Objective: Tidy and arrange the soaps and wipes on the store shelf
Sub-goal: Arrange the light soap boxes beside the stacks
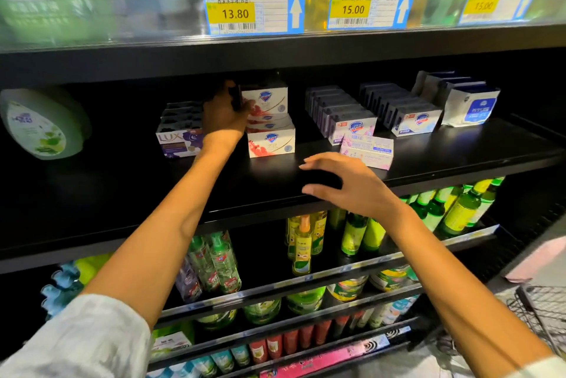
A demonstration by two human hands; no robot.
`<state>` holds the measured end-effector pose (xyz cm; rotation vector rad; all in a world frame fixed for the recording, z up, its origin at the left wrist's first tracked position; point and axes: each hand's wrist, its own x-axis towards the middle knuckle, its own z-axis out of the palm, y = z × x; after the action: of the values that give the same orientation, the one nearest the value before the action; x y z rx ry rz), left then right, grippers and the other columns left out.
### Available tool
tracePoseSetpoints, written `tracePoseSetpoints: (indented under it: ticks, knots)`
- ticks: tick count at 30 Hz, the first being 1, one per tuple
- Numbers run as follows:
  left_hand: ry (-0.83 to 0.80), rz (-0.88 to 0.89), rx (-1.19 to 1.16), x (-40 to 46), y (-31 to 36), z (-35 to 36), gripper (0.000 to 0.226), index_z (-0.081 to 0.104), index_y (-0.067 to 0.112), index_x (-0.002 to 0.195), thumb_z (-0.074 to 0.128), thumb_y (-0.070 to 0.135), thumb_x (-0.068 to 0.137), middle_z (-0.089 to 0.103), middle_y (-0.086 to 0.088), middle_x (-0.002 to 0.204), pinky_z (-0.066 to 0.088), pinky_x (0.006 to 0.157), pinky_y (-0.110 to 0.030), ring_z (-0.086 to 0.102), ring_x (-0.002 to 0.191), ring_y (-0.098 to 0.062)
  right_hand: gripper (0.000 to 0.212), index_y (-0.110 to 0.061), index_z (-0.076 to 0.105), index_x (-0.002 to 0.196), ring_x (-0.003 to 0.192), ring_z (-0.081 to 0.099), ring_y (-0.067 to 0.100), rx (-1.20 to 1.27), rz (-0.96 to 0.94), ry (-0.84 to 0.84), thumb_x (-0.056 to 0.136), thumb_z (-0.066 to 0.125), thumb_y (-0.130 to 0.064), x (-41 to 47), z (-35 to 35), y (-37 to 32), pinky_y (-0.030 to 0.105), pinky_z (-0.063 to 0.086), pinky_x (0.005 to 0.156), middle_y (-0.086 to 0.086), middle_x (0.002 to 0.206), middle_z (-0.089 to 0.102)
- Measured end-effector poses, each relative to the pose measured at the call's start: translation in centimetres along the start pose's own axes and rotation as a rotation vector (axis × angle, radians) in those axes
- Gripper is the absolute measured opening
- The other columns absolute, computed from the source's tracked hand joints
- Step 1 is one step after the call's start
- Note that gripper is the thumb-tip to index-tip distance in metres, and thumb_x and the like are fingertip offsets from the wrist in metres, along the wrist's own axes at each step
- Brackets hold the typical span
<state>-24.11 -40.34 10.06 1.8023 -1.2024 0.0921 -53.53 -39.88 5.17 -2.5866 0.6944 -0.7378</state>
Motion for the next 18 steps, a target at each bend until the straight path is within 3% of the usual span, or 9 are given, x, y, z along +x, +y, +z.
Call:
tracePoseSetpoints:
  ticks: [2, 5, 7, 10, 12, 14, 16, 18]
  knots:
    - [0.052, 0.055, -0.005, -1.8, -0.1, -0.9, 0.038, 0.06, 0.014, 0.129, 0.067, 0.035, 0.098, 0.071, -0.014, 0.117, 0.059, 0.088, -0.048, 0.07, 0.104, -0.035, 0.043, -0.019, 0.074, 0.123, 0.121, 0.063, 0.005, 0.036, -0.066, 0.178, 0.093, 0.069, -0.048, -0.7, -0.3, 0.8, 0.028, 0.048, 0.108, -0.008, 0.125, 0.07]
    - [0.021, 0.109, 0.016, -5.9, 1.0, -2.1, 0.02, 0.065, 0.02, 0.112, 0.061, 0.033, 0.098, 0.072, -0.007, 0.104, 0.056, 0.075, -0.039, 0.07, 0.092, -0.027, 0.024, -0.016, 0.077, 0.111, 0.111, 0.067, 0.013, 0.019, -0.032, 0.413, 0.093, 0.076, -0.033, -1.7, -1.5, 2.8, 0.038, 0.053, 0.101, -0.003, 0.112, 0.074]
    - [-0.069, 0.192, -0.029, -8.9, 2.3, -2.3, 0.026, 0.072, 0.018, 0.105, 0.061, 0.04, 0.098, 0.073, -0.003, 0.098, 0.055, 0.08, -0.038, 0.069, 0.091, -0.023, 0.019, -0.016, 0.077, 0.109, 0.111, 0.066, 0.017, -0.035, -0.002, 0.493, 0.092, 0.079, -0.025, -2.3, -2.9, 4.2, 0.04, 0.051, 0.101, -0.002, 0.11, 0.073]
    - [-0.393, 0.33, -0.026, -12.2, 4.5, -1.5, 0.043, 0.069, 0.027, 0.123, 0.059, 0.059, 0.096, 0.066, 0.007, 0.123, 0.047, 0.105, -0.036, 0.06, 0.115, -0.013, 0.027, -0.018, 0.073, 0.117, 0.12, 0.06, 0.021, -0.145, 0.025, 0.433, 0.092, 0.08, -0.024, -2.6, -5.1, 6.3, 0.041, 0.044, 0.107, -0.002, 0.119, 0.069]
    - [-0.578, 0.375, 0.036, -13.5, 5.7, -0.2, 0.049, 0.066, 0.027, 0.133, 0.061, 0.058, 0.096, 0.061, 0.008, 0.135, 0.041, 0.113, -0.034, 0.054, 0.126, -0.011, 0.038, -0.022, 0.069, 0.126, 0.127, 0.055, 0.021, -0.181, 0.082, 0.32, 0.09, 0.08, -0.032, -2.3, -6.2, 7.9, 0.041, 0.041, 0.112, -0.003, 0.129, 0.063]
    - [-0.67, 0.416, 0.046, -14.3, 6.9, 1.2, 0.056, 0.062, 0.024, 0.141, 0.066, 0.056, 0.095, 0.057, 0.005, 0.143, 0.039, 0.115, -0.03, 0.054, 0.13, -0.013, 0.052, -0.027, 0.064, 0.133, 0.13, 0.052, 0.018, -0.17, 0.157, 0.185, 0.086, 0.082, -0.038, -2.0, -6.9, 9.3, 0.042, 0.041, 0.113, -0.005, 0.136, 0.059]
    - [-0.759, 0.404, 0.075, -14.8, 8.0, 2.5, 0.065, 0.055, 0.027, 0.148, 0.068, 0.059, 0.092, 0.047, 0.01, 0.153, 0.038, 0.112, -0.025, 0.058, 0.121, -0.009, 0.061, -0.03, 0.061, 0.136, 0.128, 0.055, 0.016, -0.128, 0.213, 0.086, 0.081, 0.086, -0.037, -2.0, -7.3, 10.1, 0.041, 0.044, 0.112, -0.006, 0.138, 0.059]
    - [-0.785, 0.416, 0.171, -15.2, 8.4, 3.6, 0.07, 0.049, 0.031, 0.153, 0.07, 0.058, 0.092, 0.039, 0.014, 0.158, 0.038, 0.111, -0.027, 0.053, 0.126, -0.008, 0.06, -0.035, 0.061, 0.135, 0.126, 0.057, 0.013, -0.091, 0.231, 0.079, 0.08, 0.087, -0.036, -2.0, -7.5, 10.7, 0.037, 0.045, 0.109, -0.007, 0.136, 0.062]
